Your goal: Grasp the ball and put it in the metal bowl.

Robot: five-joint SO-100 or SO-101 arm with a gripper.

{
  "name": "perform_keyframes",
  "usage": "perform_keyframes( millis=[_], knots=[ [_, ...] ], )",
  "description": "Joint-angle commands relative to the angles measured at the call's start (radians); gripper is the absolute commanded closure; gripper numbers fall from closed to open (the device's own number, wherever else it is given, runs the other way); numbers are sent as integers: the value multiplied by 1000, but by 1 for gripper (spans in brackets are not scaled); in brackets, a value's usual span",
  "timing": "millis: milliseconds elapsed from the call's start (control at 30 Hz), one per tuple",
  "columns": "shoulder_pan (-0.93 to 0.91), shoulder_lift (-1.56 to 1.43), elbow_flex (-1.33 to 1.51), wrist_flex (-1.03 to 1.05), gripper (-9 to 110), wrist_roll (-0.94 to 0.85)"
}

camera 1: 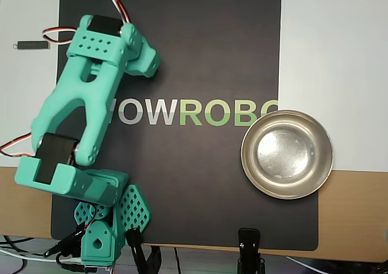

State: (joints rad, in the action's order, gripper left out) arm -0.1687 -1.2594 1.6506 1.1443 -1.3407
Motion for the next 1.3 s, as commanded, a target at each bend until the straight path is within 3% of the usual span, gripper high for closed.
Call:
perform_keyframes(
  millis=[0,367,567,1267],
  knots=[
    [-6,-6,-20,0,46,0],
    [-8,-6,-20,0,47,-3],
    [-8,-6,-20,0,79,-3],
    [-29,-25,-20,12,80,5]
  ],
)
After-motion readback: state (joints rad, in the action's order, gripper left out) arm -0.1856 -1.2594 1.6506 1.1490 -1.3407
